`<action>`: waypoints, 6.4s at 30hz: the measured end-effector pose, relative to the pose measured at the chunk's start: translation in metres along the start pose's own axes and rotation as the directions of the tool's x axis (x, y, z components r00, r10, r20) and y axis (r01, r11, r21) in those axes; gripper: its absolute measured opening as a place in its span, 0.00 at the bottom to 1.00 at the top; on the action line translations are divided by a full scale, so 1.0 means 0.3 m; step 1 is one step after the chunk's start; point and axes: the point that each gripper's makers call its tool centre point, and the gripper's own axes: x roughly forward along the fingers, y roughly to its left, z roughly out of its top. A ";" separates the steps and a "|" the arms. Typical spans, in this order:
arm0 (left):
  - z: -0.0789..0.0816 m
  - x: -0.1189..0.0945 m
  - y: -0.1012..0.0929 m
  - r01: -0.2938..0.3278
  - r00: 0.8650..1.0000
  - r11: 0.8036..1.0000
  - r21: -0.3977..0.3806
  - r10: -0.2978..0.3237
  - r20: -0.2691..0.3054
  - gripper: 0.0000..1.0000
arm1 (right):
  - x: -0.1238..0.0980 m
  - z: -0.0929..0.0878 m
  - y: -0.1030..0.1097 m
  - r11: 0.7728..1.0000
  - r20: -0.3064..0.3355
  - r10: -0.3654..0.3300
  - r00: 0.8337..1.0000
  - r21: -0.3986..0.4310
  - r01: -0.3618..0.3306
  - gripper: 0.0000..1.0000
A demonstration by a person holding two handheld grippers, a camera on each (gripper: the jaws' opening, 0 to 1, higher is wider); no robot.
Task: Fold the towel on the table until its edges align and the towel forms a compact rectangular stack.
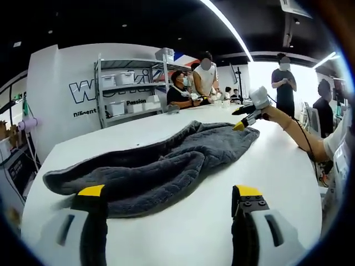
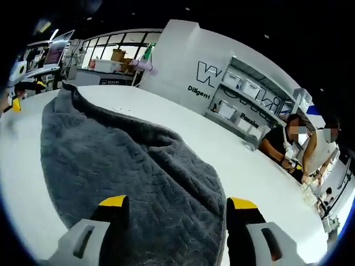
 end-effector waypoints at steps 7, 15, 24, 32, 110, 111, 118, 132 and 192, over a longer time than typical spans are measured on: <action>-0.001 -0.007 0.007 -0.005 1.000 1.000 -0.009 0.005 -0.003 0.98 | -0.003 0.031 0.089 0.996 0.028 0.094 0.995 0.003 -0.094 0.99; 0.005 -0.018 0.017 -0.012 1.000 1.000 -0.018 0.012 0.002 0.98 | 0.019 0.010 0.131 0.991 0.001 0.136 0.991 0.003 -0.136 0.99; -0.006 -0.040 0.107 -0.082 0.997 0.995 -0.061 0.082 0.001 0.97 | 0.016 0.014 0.148 0.989 -0.008 0.146 0.989 -0.010 -0.146 0.99; -0.070 -0.025 0.172 -0.131 0.991 0.986 -0.104 0.127 -0.047 0.96 | 0.027 0.002 0.146 0.990 -0.020 0.144 0.989 -0.006 -0.144 0.99; 0.123 -0.182 0.469 -0.313 0.936 0.939 -0.146 0.331 0.119 0.05 | 0.015 0.025 0.164 0.990 -0.008 0.138 0.990 -0.040 -0.138 0.97; 0.138 -0.192 0.465 -0.315 0.934 0.939 -0.141 0.333 0.131 0.05 | 0.015 0.025 0.164 0.990 -0.008 0.138 0.990 -0.040 -0.138 0.97; 0.213 -0.244 0.434 -0.333 0.922 0.937 -0.108 0.348 0.171 0.05 | 0.017 0.022 0.160 0.990 -0.011 0.138 0.990 -0.039 -0.139 0.97; 0.149 -0.406 0.434 -0.472 0.881 0.882 0.005 0.471 0.038 0.05 | 0.003 0.027 0.153 0.991 0.001 0.132 0.991 -0.037 -0.132 0.97; 0.290 -0.108 0.184 -0.176 0.973 0.984 0.004 0.174 0.153 0.90 | 0.007 0.018 0.165 0.989 -0.029 0.138 0.990 -0.052 -0.140 0.97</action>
